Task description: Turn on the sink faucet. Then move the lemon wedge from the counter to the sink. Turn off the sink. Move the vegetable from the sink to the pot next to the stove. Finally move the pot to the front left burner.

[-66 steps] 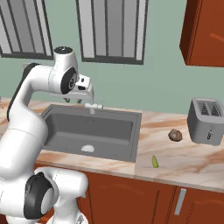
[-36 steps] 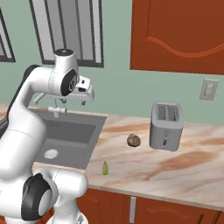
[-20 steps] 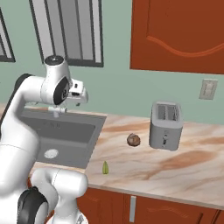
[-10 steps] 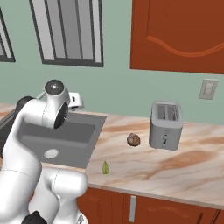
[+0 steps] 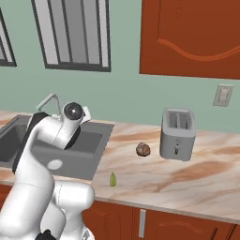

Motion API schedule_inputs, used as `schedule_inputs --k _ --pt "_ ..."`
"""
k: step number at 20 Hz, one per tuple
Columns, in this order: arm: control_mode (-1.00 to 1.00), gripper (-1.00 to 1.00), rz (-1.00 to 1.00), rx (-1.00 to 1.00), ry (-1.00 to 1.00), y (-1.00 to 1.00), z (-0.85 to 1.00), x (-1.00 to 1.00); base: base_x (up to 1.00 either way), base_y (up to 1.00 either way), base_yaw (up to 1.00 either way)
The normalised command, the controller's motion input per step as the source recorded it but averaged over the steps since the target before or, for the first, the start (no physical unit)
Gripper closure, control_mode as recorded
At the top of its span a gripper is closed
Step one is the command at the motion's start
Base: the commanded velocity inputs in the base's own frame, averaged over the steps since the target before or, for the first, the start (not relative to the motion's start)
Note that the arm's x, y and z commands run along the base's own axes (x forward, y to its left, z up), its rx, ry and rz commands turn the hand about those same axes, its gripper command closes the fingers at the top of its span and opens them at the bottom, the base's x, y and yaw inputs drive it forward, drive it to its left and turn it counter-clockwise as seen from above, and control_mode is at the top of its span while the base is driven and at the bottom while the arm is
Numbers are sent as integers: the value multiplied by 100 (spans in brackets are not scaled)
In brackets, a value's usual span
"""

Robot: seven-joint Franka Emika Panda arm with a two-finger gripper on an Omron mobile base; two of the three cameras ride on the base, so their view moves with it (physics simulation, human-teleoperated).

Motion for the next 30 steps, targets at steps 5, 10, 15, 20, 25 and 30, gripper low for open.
schedule_inputs --k 5,10,15,20,25,30 --pt "-100 -100 7 0 -6 31 -16 59 0 0 0" --pt "-100 -100 3 0 -6 23 -6 36 0 0 0" --pt "-100 -100 8 -1 -13 26 -5 22 0 0 0" --pt "-100 -100 12 -1 -13 34 -5 27 0 0 0" --pt "-100 -100 6 0 -5 15 -11 28 0 0 0" --pt "-100 -100 0 -1 -1 1 -16 27 0 0 0"
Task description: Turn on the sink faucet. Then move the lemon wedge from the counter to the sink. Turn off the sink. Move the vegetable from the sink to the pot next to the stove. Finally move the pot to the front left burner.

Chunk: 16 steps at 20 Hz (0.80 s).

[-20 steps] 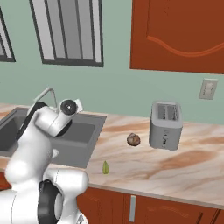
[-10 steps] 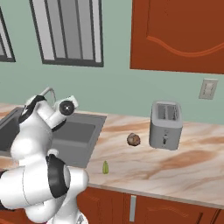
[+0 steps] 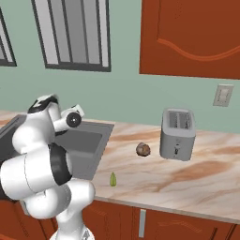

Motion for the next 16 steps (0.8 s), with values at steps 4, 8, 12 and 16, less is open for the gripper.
schedule_inputs --k 4,8,12,16 --pt "-100 -100 0 0 -2 5 -11 31 0 0 0" --pt "-100 -100 0 0 -3 8 -1 28 0 0 0" --pt "-100 -100 2 0 -2 12 0 18 0 0 0" --pt "-100 -100 5 1 -5 11 0 18 0 0 0"
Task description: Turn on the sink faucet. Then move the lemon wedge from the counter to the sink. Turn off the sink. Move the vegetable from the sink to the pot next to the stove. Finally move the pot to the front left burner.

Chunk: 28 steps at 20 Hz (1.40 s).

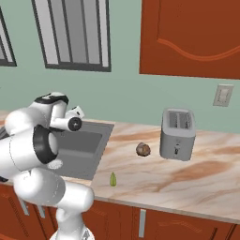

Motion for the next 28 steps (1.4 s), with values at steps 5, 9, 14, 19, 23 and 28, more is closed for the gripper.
schedule_inputs --k 5,9,14,19,23,28 --pt "-100 -100 9 3 -3 9 0 19 0 0 0" --pt "-100 -100 10 1 0 12 0 20 0 0 0" --pt "-100 -100 9 0 0 16 0 22 0 0 0" --pt "-100 -100 4 0 0 20 0 19 0 0 0" --pt "-100 -100 0 0 0 20 0 14 0 0 0" --pt "-100 -100 0 0 0 14 0 10 0 0 0"
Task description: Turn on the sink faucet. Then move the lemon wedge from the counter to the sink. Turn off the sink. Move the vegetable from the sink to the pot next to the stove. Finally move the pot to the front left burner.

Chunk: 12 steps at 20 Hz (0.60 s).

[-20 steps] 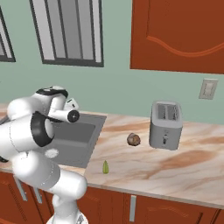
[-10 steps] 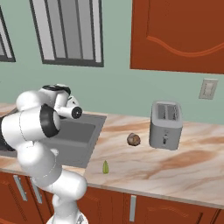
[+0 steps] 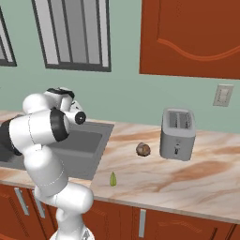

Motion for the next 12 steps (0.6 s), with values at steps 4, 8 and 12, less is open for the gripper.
schedule_inputs --k 4,8,12 --pt "-100 -100 0 0 0 0 0 1 0 0 0" --pt "-100 -100 0 0 0 -1 0 0 0 0 0" --pt "-100 -100 0 0 0 -2 0 7 0 0 0"
